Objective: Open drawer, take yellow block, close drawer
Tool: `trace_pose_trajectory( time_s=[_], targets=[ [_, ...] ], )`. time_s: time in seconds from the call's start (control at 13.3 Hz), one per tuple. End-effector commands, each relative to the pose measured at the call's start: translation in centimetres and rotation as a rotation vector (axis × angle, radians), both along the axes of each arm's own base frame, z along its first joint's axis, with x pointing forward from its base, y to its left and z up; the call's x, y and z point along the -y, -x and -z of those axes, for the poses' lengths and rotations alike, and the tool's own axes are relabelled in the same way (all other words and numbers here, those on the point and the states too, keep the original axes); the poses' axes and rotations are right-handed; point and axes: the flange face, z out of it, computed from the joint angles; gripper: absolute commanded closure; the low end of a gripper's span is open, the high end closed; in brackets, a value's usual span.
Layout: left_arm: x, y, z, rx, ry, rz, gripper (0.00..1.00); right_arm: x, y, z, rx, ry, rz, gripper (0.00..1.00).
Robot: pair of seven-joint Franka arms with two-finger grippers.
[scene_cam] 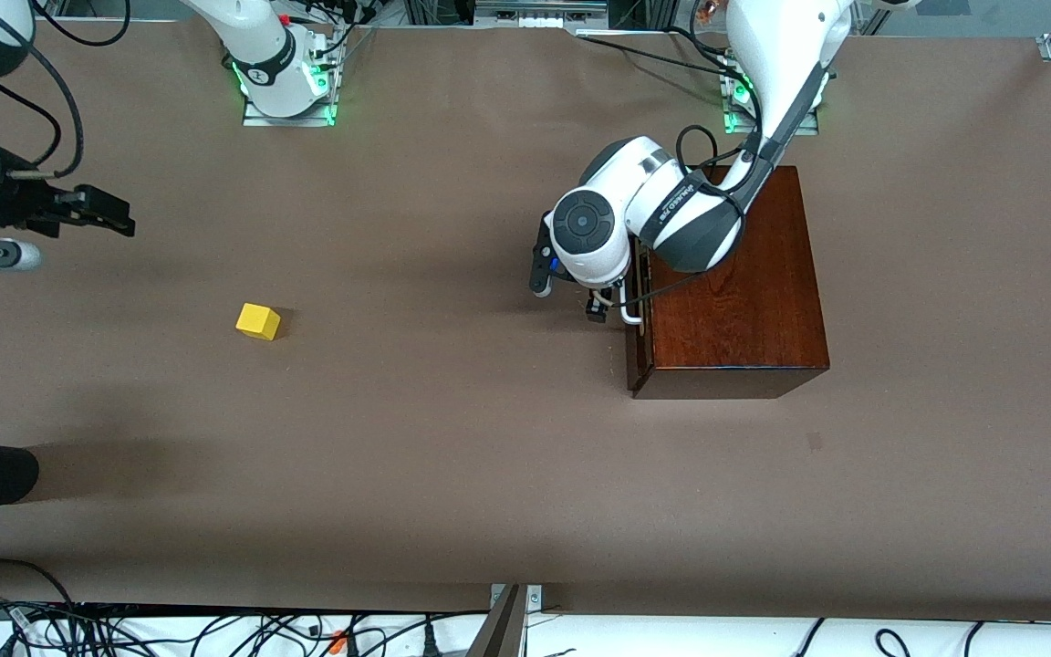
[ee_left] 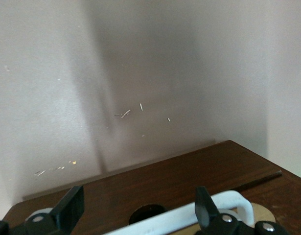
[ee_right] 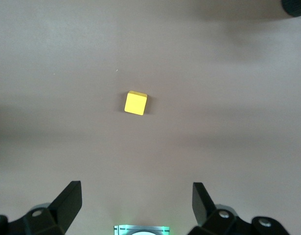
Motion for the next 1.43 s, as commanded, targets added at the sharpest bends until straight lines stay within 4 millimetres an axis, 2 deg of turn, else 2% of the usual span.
trace_pose_trajectory(
  time_s=[0.0, 0.15, 0.3, 0.45, 0.6, 0.75, 0.83, 0.9, 0.98, 1.06, 1.13, 1.21, 1.36],
  targets=[
    [-0.2, 0.4, -4.4, 0.046, 0.011, -0.079, 0.00, 1.3, 1.0, -0.7, 0.008, 0.008, 0.009, 0.00],
    [-0.7, 0.5, -7.5, 0.058, 0.033, -0.232, 0.00, 2.0, 1.0, -0.9, 0.012, 0.004, 0.011, 0.00],
    [-2.5, 0.0, -11.7, 0.087, 0.021, -0.412, 0.00, 2.0, 1.2, -1.1, 0.017, -0.001, 0.013, 0.00],
    [-4.9, -1.3, -15.8, 0.112, 0.040, -0.594, 0.00, 1.7, 1.6, -1.7, 0.020, -0.002, 0.023, 0.00],
    [-9.5, -2.4, -18.9, 0.070, 0.042, -0.779, 0.00, 1.7, 1.8, -2.1, 0.028, -0.002, 0.025, 0.00],
    [-13.8, -3.6, -21.7, 0.100, 0.021, -0.900, 0.00, 1.5, 1.8, -2.1, 0.028, -0.002, 0.046, 0.00],
    [-15.4, -3.6, -22.0, 0.088, -0.020, -0.951, 0.00, 1.2, 1.8, -2.1, 0.026, 0.004, 0.090, 0.00],
    [-17.9, -4.2, -22.9, 0.086, -0.038, -1.014, 0.00, 0.9, 1.9, -2.3, 0.027, 0.004, 0.091, 0.00],
    [-20.6, -5.1, -25.0, 0.112, -0.023, -1.063, 0.00, 0.9, 2.0, -2.4, 0.029, 0.006, 0.091, 0.00],
    [-23.6, -5.2, -26.9, 0.156, -0.026, -1.109, 0.00, 0.9, 2.0, -2.4, 0.030, 0.005, 0.086, 0.00],
    [-25.8, -5.3, -27.3, 0.163, -0.028, -1.151, 0.00, 1.0, 1.9, -2.4, 0.032, 0.005, 0.087, 0.00],
    [-28.6, -5.0, -28.8, 0.197, -0.026, -1.206, 0.00, 1.3, 1.8, -2.2, 0.030, 0.003, 0.091, 0.00],
    [-33.4, -4.7, -29.8, 0.224, -0.017, -1.307, 0.00, 1.5, 1.7, -2.2, 0.036, 0.004, 0.091, 0.00]
  ],
)
